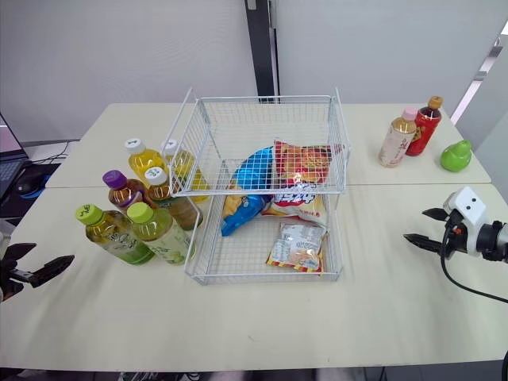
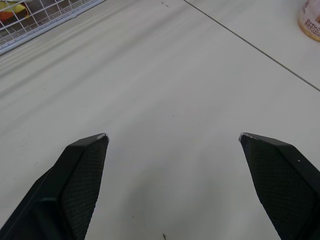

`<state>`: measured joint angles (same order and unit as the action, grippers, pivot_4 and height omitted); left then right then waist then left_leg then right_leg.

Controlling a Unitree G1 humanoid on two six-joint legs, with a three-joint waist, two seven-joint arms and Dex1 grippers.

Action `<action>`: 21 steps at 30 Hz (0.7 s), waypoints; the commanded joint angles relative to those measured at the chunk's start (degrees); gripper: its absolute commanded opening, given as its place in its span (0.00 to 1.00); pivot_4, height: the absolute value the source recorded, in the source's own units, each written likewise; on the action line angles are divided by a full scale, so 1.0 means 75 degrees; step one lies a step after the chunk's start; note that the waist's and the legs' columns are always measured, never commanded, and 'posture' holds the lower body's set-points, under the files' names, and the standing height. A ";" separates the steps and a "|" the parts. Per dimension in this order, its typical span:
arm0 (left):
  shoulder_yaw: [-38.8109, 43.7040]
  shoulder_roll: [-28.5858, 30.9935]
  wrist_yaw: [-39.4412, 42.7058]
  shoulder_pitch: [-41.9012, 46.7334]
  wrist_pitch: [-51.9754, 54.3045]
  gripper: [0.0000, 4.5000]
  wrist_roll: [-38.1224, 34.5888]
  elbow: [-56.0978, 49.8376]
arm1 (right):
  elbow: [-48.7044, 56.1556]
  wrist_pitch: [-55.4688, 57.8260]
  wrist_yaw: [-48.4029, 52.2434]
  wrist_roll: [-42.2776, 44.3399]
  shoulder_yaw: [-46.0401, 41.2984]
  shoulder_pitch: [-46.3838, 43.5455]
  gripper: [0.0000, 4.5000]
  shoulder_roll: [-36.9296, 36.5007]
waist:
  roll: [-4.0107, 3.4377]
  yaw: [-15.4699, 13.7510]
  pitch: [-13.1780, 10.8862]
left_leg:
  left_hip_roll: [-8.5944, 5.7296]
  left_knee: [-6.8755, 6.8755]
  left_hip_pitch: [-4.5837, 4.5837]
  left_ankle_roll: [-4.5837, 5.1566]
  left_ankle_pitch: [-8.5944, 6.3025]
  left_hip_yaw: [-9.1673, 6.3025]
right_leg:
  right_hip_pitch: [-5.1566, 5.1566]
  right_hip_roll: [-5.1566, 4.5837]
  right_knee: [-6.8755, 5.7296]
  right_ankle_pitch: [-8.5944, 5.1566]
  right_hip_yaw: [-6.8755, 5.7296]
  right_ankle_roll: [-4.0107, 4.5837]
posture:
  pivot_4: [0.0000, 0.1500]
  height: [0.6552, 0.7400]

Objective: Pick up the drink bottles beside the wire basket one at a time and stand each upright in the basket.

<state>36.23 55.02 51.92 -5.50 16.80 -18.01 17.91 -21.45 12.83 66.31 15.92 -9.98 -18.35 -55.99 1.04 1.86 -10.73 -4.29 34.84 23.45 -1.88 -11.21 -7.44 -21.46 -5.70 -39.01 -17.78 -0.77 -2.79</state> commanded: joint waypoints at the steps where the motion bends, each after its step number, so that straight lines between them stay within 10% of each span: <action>1: 0.0165 0.0177 0.0085 0.0080 -0.0114 0.99 -0.0118 0.0059 | 0.0154 -0.0135 -0.0065 0.0106 -0.0296 -0.0001 1.00 -0.0041 | 0.0000 0.0000 0.0000 | 0.0000 0.0000 0.0000 0.0000 0.0000 0.0000 | 0.0000 0.0000 0.0000 0.0000 0.0000 0.0000 | 1.00 0.95; 21: 0.0659 0.0232 0.0368 0.0391 -0.0124 0.99 -0.0701 0.0708 | -0.0343 -0.0896 -0.0522 0.0280 -0.0761 -0.0129 1.00 0.0068 | 0.0001 0.0007 0.0001 | 0.0004 0.0001 -0.0006 0.0000 0.0000 0.0011 | 0.0000 0.0032 -0.0003 0.0011 0.0008 0.0000 | 1.00 0.95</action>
<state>38.76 56.86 54.60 -2.20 16.50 -22.12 24.76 -25.14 6.60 62.18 17.01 -13.73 -19.06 -54.80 1.04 1.91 -10.73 -4.26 34.85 23.40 -1.88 -11.21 -7.35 -21.46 -5.45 -39.03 -17.69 -0.70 -2.79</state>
